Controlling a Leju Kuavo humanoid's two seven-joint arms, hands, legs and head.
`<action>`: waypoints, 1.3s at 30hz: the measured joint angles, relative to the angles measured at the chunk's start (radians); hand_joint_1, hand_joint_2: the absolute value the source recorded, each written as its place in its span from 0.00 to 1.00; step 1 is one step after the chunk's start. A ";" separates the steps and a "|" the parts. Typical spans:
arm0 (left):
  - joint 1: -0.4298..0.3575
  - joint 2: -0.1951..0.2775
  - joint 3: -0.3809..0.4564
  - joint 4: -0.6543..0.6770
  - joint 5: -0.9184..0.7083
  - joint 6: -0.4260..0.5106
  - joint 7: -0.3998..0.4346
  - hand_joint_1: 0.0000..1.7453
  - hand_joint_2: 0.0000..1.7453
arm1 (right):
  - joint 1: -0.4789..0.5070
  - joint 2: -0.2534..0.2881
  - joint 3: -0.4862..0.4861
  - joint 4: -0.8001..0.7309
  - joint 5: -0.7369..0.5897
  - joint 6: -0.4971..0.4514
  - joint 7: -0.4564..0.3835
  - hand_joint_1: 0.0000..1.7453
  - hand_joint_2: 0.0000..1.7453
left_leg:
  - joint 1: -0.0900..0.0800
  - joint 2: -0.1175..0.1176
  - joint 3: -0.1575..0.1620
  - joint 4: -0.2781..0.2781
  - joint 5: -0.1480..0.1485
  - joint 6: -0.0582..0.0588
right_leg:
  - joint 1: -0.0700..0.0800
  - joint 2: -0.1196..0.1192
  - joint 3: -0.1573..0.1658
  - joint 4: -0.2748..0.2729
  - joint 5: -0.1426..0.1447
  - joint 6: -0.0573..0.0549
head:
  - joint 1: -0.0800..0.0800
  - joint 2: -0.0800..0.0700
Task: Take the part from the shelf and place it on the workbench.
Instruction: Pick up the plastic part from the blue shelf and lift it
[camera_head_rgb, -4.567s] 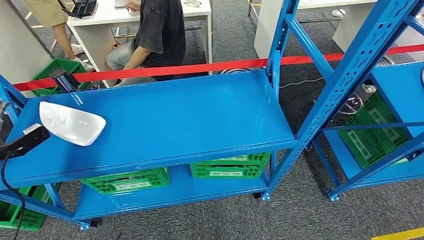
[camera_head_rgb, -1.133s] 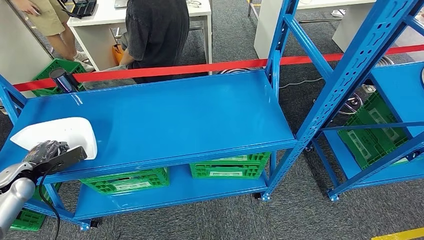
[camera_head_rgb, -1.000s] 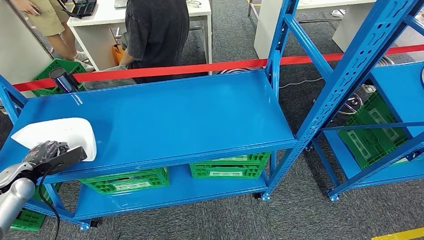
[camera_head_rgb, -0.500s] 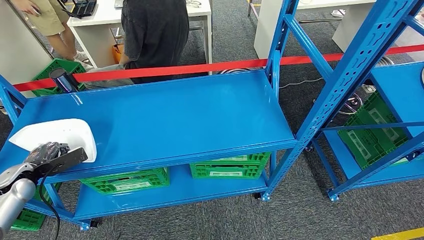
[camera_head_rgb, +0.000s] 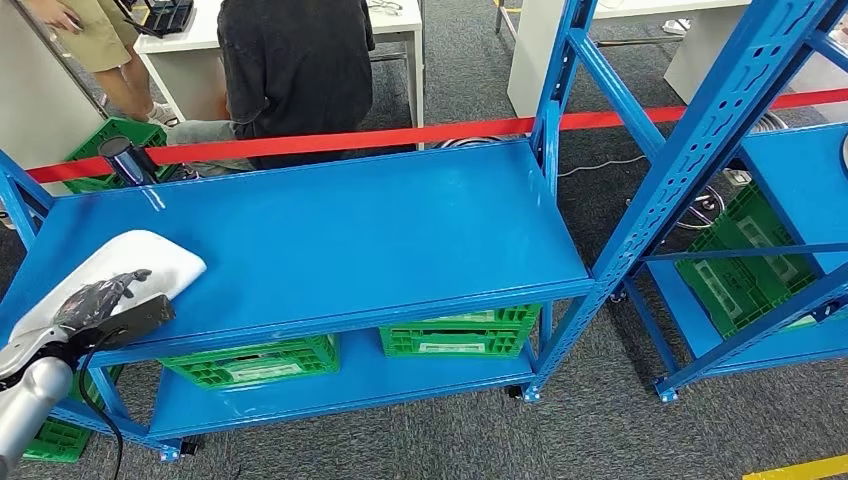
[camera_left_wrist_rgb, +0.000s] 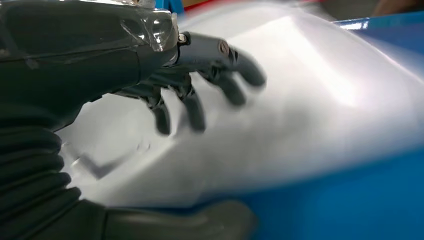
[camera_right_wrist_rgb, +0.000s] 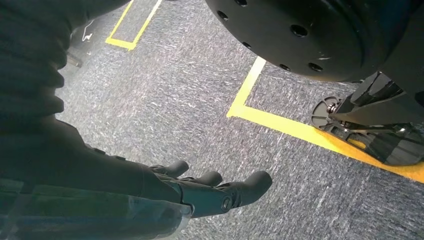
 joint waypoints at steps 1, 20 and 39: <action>0.001 0.000 -0.001 -0.001 -0.001 0.000 0.001 0.00 0.00 | 0.000 0.000 0.000 0.000 0.000 0.000 0.000 0.00 1.00 | 0.000 0.000 0.000 0.000 0.000 0.000 | 0.000 0.000 0.000 0.000 0.000 0.000 | 0.000 0.000; 0.035 0.008 -0.011 -0.012 -0.004 -0.005 0.022 0.00 0.00 | 0.000 0.000 0.000 -0.002 0.005 0.001 0.000 0.00 1.00 | 0.000 0.000 0.000 0.000 0.000 0.000 | 0.000 0.000 0.000 0.000 0.000 0.000 | 0.000 0.000; 0.043 0.020 -0.006 -0.042 -0.002 -0.029 0.076 1.00 1.00 | -0.006 0.000 0.000 -0.003 0.007 0.001 0.000 0.00 1.00 | 0.000 0.000 0.000 0.000 0.000 0.000 | 0.000 0.000 0.000 0.000 0.000 0.000 | 0.000 0.000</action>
